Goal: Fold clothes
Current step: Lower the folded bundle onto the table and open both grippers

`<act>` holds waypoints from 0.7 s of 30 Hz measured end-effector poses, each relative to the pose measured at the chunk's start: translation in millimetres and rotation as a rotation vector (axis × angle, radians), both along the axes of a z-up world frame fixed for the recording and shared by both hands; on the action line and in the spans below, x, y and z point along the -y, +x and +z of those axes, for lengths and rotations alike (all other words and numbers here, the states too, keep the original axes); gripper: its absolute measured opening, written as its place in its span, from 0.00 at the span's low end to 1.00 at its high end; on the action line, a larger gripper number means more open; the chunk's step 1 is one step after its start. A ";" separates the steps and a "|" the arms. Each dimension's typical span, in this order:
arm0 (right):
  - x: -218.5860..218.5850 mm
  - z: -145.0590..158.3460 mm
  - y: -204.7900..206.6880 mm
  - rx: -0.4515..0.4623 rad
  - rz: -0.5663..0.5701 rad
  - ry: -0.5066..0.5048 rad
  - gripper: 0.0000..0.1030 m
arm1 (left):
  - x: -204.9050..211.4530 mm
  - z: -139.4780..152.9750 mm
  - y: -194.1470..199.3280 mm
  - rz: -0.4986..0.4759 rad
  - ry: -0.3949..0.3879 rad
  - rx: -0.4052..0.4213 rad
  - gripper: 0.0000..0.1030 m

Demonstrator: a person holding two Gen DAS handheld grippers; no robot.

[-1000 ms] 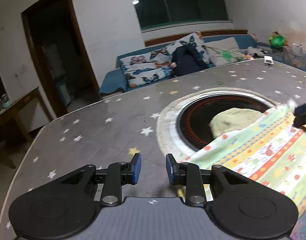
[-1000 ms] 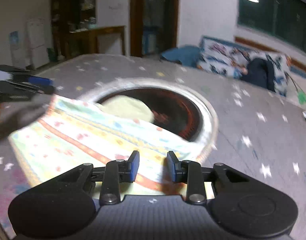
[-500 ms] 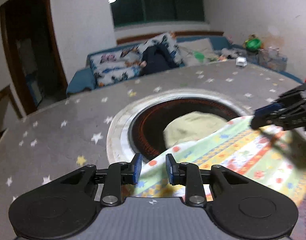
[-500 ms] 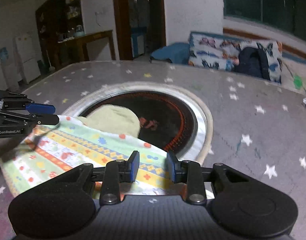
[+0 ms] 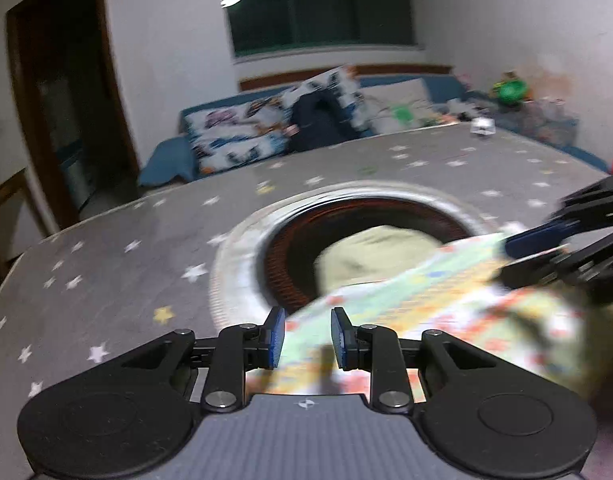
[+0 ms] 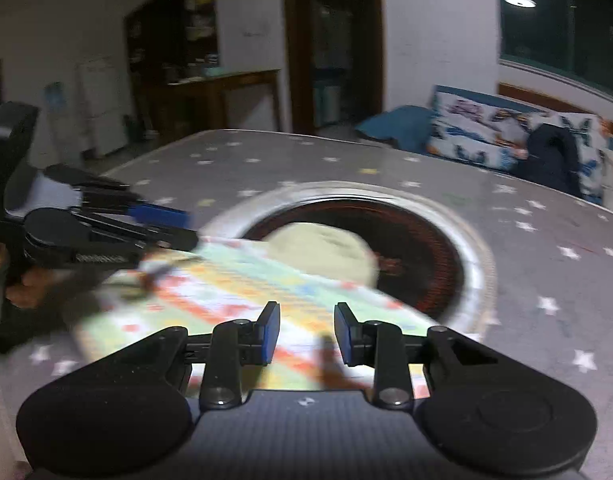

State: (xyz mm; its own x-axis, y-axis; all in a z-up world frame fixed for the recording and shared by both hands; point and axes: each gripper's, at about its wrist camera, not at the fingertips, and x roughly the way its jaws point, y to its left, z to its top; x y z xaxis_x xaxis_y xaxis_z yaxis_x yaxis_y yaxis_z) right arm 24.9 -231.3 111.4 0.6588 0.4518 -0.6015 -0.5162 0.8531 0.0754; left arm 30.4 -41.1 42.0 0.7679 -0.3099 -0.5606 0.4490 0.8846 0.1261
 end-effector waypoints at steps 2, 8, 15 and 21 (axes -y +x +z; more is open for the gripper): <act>-9.7 -1.2 -9.1 -0.006 0.036 0.003 0.28 | 6.8 0.4 -15.0 -0.040 0.002 0.001 0.28; -27.7 -9.0 -45.1 0.004 0.133 -0.050 0.28 | 21.5 -10.0 -51.9 -0.125 0.030 0.010 0.28; -26.4 -12.4 -79.1 -0.002 0.165 -0.057 0.28 | 23.4 -23.9 -77.5 -0.169 0.062 0.000 0.28; 1.5 -6.9 -88.1 -0.006 0.060 -0.004 0.28 | 18.9 -28.8 -86.0 -0.166 0.054 -0.012 0.28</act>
